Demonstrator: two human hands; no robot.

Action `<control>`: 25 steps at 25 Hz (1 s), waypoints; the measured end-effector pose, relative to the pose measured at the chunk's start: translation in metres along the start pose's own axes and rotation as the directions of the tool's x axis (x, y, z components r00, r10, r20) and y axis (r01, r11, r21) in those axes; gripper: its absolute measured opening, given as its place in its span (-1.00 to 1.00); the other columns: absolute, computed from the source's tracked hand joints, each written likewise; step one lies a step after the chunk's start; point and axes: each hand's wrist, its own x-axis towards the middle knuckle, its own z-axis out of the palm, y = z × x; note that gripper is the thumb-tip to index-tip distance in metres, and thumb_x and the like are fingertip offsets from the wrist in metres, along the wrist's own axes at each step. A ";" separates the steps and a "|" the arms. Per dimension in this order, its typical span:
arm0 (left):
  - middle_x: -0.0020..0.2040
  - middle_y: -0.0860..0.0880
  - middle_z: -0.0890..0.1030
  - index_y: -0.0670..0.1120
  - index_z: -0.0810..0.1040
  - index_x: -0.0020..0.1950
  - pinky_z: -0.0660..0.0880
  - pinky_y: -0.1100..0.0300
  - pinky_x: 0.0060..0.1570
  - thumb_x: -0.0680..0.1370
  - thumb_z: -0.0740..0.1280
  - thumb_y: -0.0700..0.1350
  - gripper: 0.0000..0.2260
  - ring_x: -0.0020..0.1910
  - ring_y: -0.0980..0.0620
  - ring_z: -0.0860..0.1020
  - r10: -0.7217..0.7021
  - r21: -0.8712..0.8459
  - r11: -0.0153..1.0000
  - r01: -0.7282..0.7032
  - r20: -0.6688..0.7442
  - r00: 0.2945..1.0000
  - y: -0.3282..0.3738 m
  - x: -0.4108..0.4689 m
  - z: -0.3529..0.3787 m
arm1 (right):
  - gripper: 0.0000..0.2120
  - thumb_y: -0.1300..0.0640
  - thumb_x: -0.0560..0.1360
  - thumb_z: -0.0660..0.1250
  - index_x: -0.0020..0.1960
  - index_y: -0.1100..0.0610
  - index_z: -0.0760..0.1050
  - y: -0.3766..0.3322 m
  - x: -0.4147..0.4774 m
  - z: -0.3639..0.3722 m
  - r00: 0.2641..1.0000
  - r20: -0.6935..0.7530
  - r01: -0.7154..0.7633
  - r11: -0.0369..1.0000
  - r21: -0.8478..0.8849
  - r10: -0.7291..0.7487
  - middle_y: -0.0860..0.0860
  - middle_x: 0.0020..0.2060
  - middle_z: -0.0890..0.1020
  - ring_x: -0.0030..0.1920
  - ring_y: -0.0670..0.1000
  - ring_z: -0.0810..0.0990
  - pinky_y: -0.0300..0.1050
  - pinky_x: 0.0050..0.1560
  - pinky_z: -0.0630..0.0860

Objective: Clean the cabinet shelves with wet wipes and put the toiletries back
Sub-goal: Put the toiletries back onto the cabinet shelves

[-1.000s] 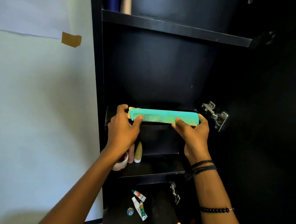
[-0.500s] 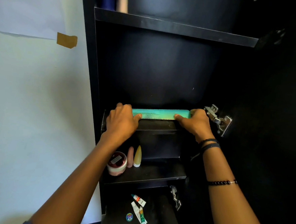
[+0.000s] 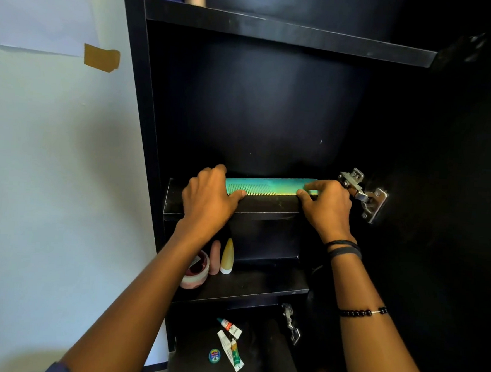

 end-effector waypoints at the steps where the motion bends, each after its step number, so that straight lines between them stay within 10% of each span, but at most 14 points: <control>1: 0.18 -0.11 0.55 -0.09 0.44 0.28 0.44 0.03 -0.03 0.46 0.40 0.13 -0.51 0.17 -0.16 0.51 0.008 -0.009 1.000 -0.008 -0.023 1.000 0.002 -0.001 0.002 | -0.76 0.07 0.47 0.40 0.08 0.17 0.62 0.000 -0.001 0.001 1.000 -0.014 0.003 1.000 -0.003 -0.003 0.08 0.09 0.64 0.15 0.10 0.58 -0.10 0.14 0.46; 13: 0.13 -0.06 0.61 -0.05 0.44 0.34 0.35 -0.01 0.11 0.49 0.34 0.16 -0.50 0.19 -0.12 0.43 0.071 -0.073 0.994 -0.084 -0.174 0.982 -0.003 -0.001 0.025 | -0.74 0.18 0.58 0.21 0.20 0.25 0.54 0.001 -0.023 0.004 0.986 -0.042 0.164 0.986 0.027 -0.163 0.10 0.23 0.58 0.25 0.09 0.53 -0.14 0.26 0.42; 25: -0.01 -0.02 0.60 -0.12 0.58 0.15 0.44 0.20 0.00 0.55 0.32 -0.15 -0.81 -0.02 0.03 0.48 0.265 -0.342 0.861 -0.376 -0.328 0.907 -0.007 -0.090 0.038 | -0.84 0.27 0.53 0.30 0.06 0.25 0.61 -0.010 -0.117 0.037 0.871 -0.438 0.383 0.867 0.319 -0.224 0.05 -0.03 0.66 0.03 -0.01 0.60 -0.21 0.10 0.52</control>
